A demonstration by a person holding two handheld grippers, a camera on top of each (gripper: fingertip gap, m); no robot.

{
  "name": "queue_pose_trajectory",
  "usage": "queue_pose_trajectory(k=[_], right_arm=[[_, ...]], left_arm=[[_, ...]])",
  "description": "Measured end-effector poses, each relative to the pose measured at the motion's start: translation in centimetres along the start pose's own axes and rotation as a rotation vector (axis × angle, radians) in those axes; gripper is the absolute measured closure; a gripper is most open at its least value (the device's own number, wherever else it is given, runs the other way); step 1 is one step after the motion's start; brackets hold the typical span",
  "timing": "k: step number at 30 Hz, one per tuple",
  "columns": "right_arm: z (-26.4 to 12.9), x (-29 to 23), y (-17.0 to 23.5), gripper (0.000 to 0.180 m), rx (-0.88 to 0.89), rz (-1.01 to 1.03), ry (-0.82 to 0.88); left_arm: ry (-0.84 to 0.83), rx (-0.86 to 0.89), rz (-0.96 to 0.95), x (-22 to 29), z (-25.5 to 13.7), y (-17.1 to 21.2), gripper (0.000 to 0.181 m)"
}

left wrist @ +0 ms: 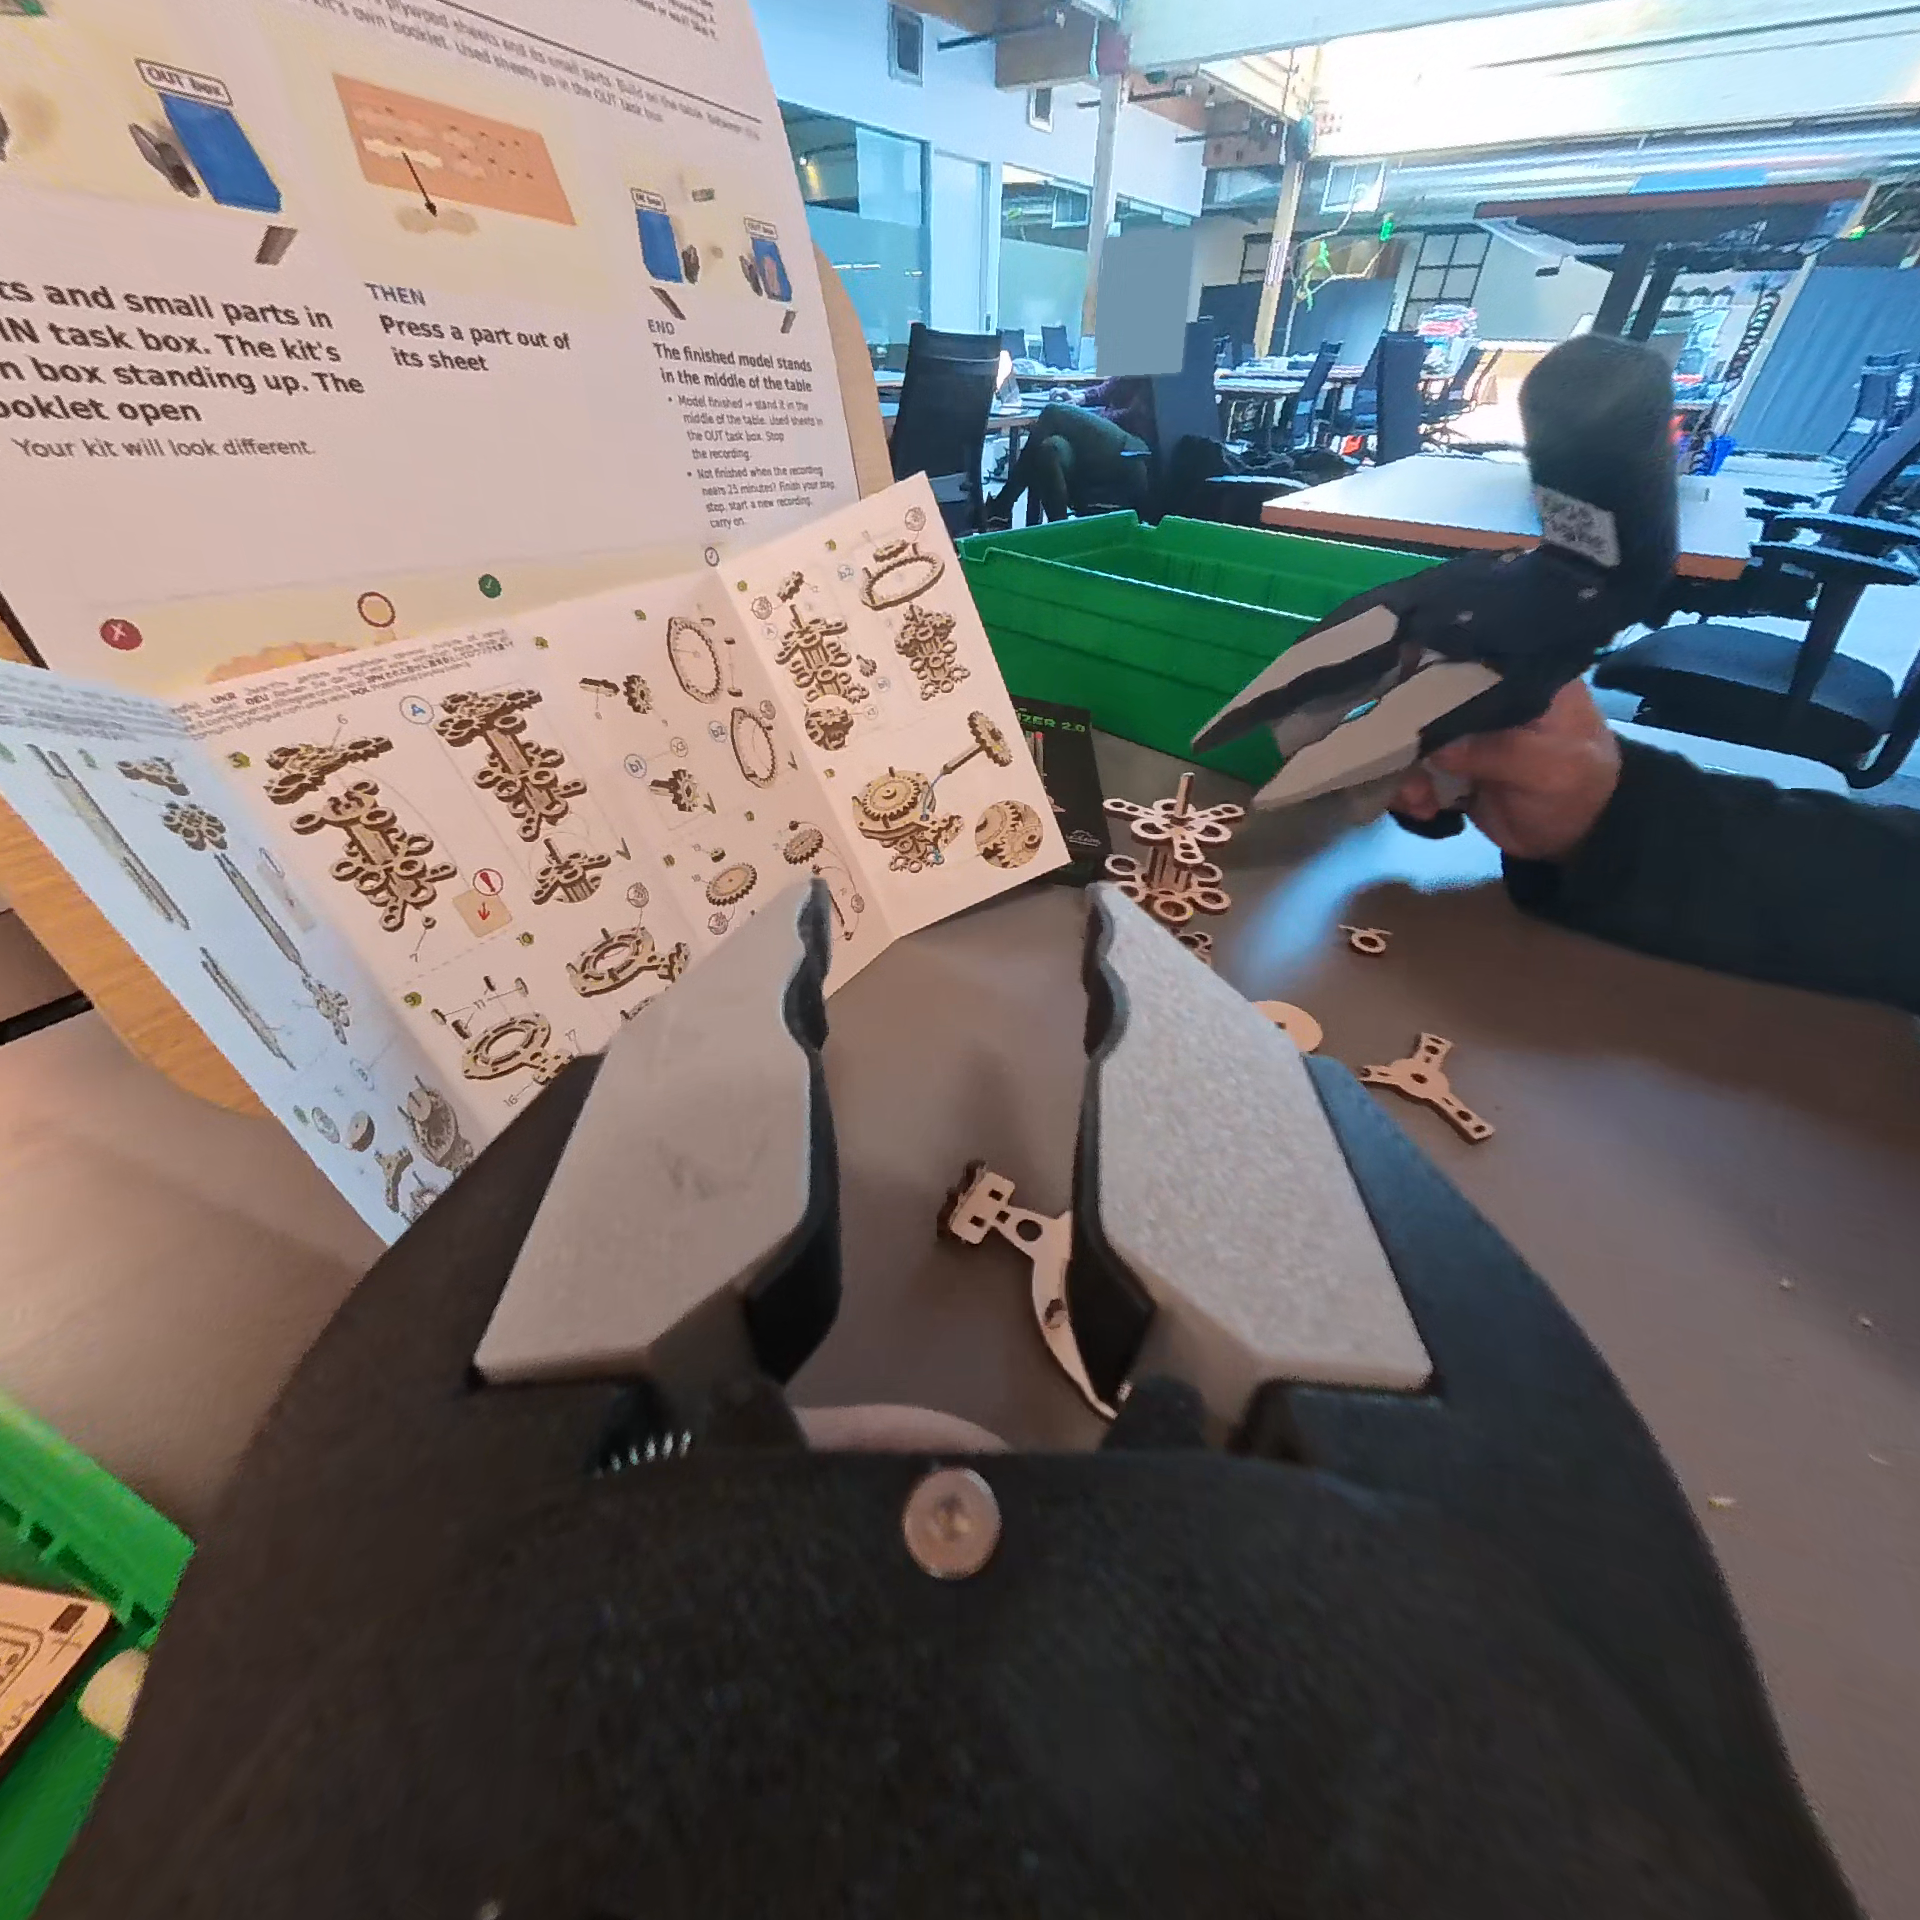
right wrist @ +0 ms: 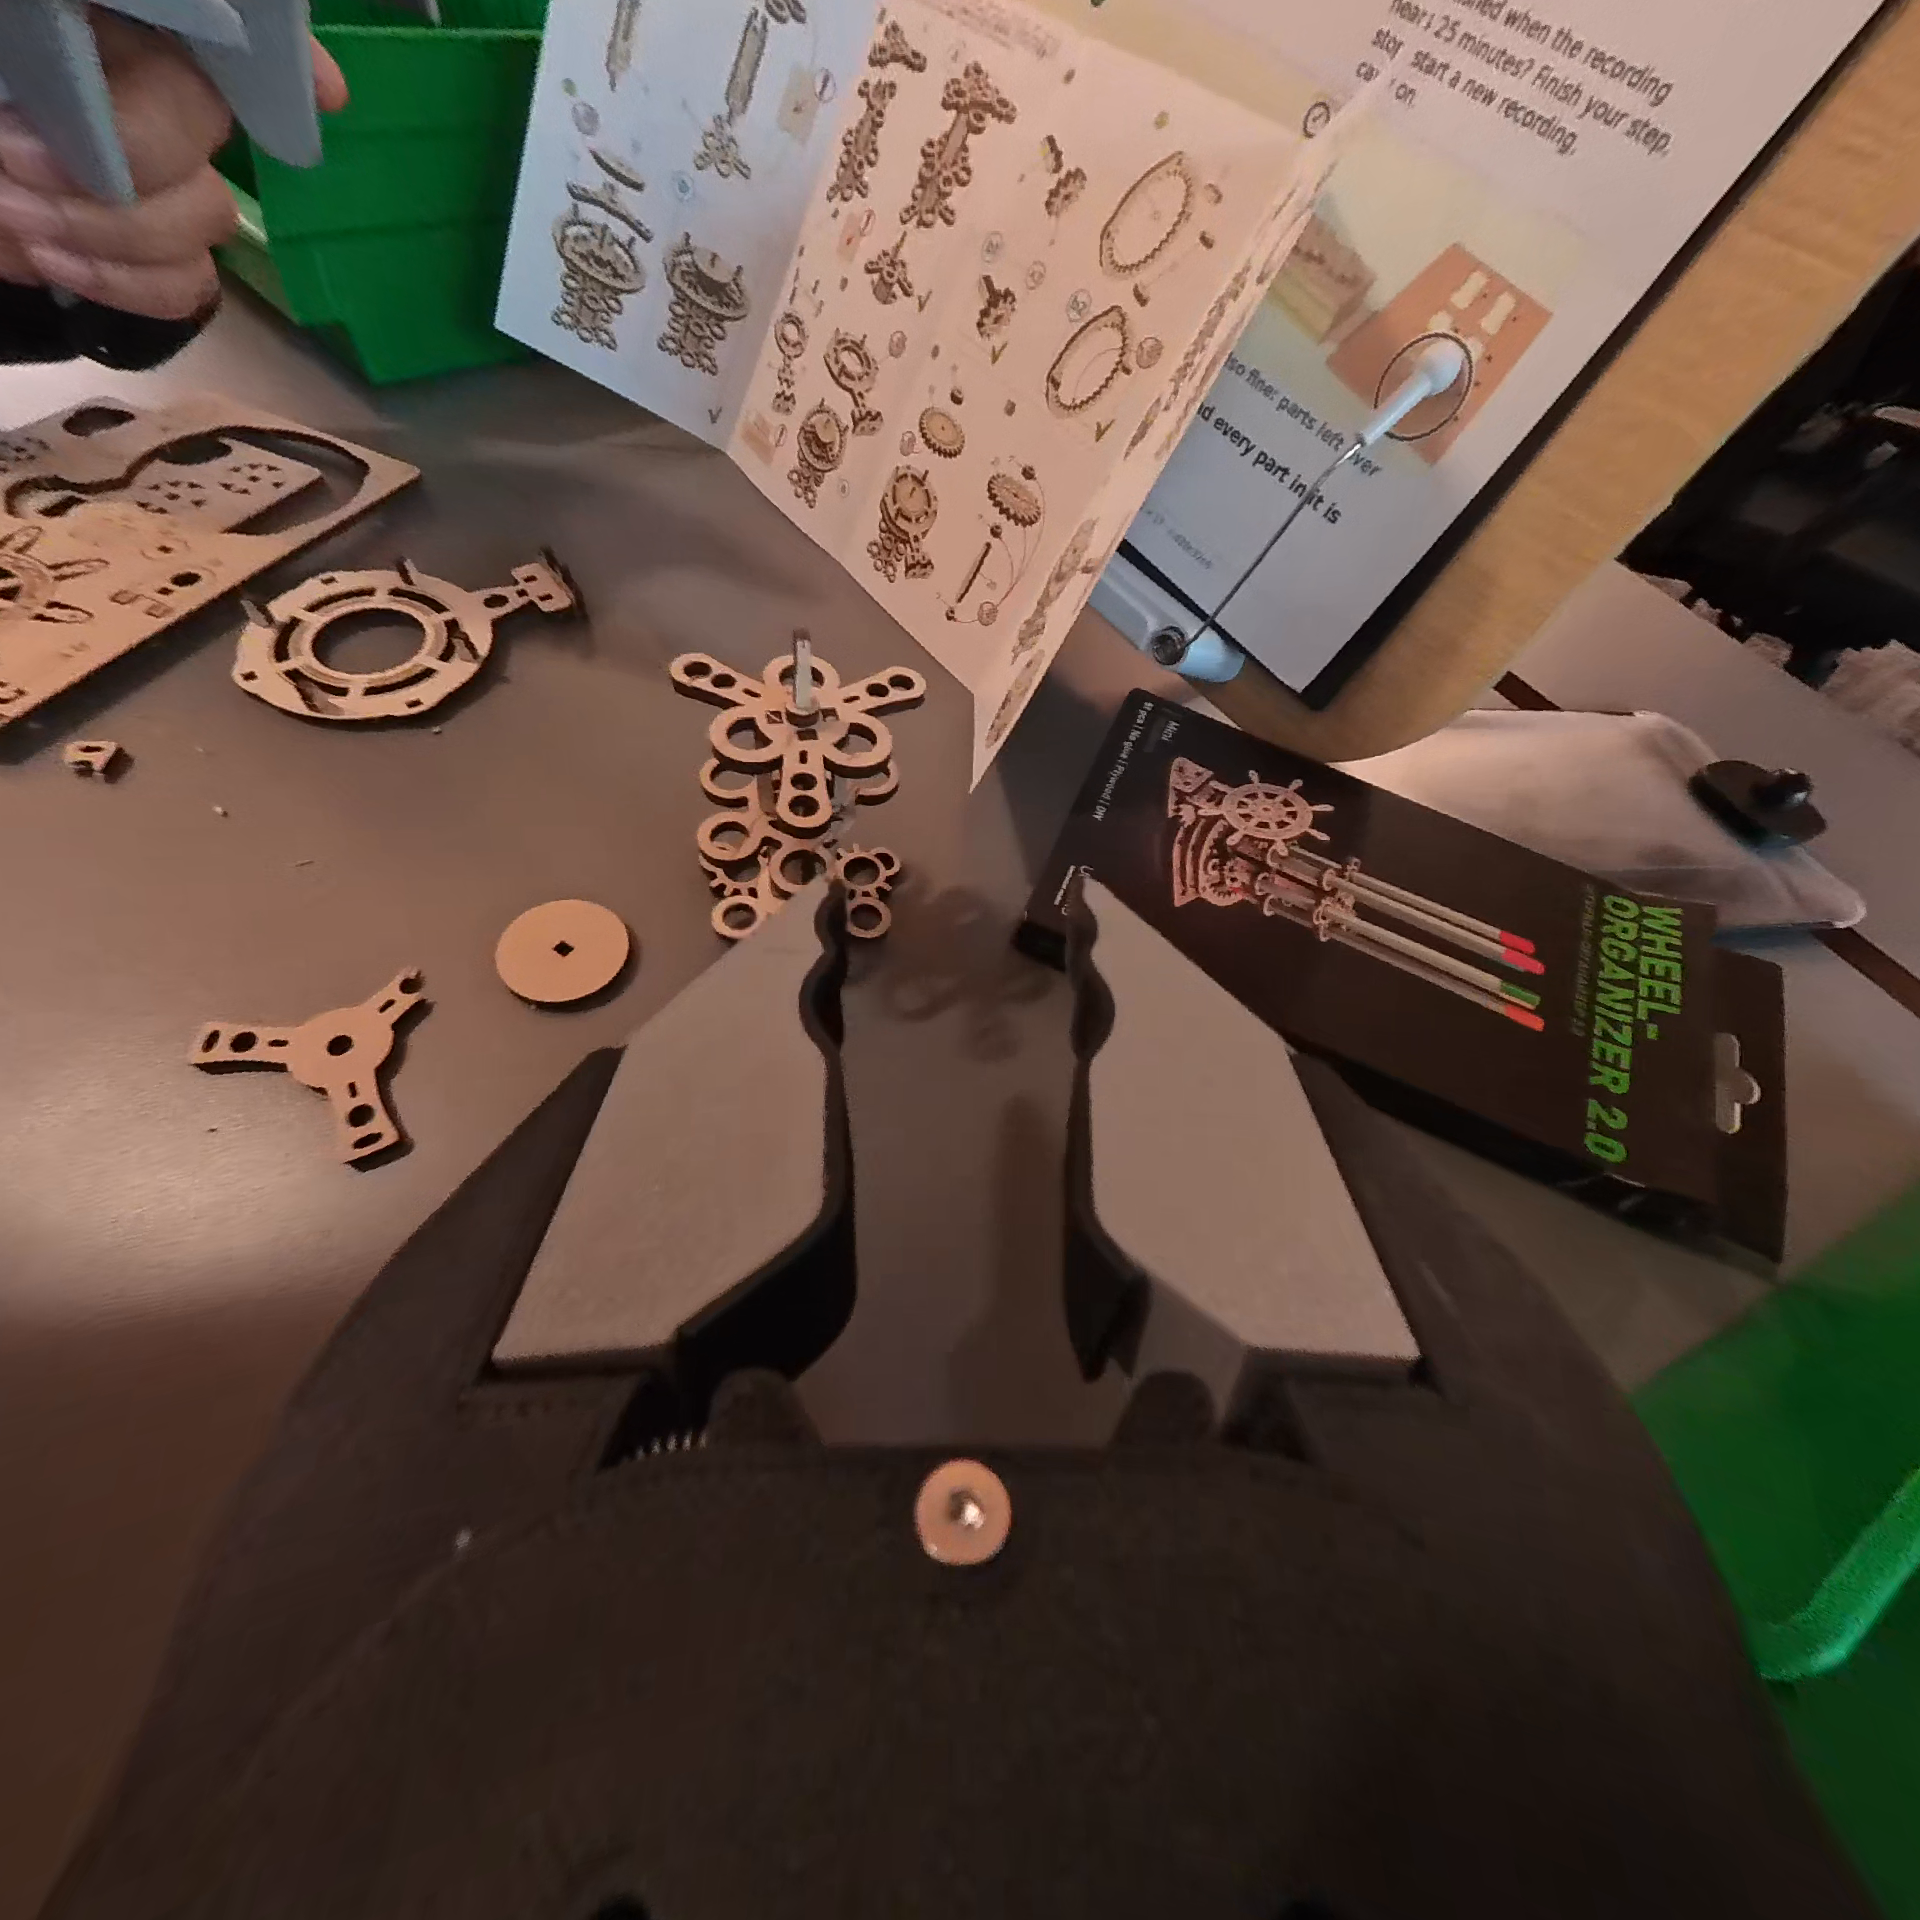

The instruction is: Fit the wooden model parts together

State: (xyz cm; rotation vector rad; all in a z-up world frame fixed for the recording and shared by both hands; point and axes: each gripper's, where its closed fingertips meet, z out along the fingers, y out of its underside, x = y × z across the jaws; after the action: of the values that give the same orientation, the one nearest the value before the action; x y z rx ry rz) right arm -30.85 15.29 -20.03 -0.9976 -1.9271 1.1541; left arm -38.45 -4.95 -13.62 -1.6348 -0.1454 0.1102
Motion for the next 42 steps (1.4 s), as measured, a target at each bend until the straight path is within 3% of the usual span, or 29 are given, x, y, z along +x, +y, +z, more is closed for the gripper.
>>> queue_pose_trajectory(k=[42], right_arm=[[0.1,-0.3,0.1,0.147,0.030,0.093,-0.106]], left_arm=[[-0.046,-0.032,-0.010,-1.2,0.0,0.9,0.140]])
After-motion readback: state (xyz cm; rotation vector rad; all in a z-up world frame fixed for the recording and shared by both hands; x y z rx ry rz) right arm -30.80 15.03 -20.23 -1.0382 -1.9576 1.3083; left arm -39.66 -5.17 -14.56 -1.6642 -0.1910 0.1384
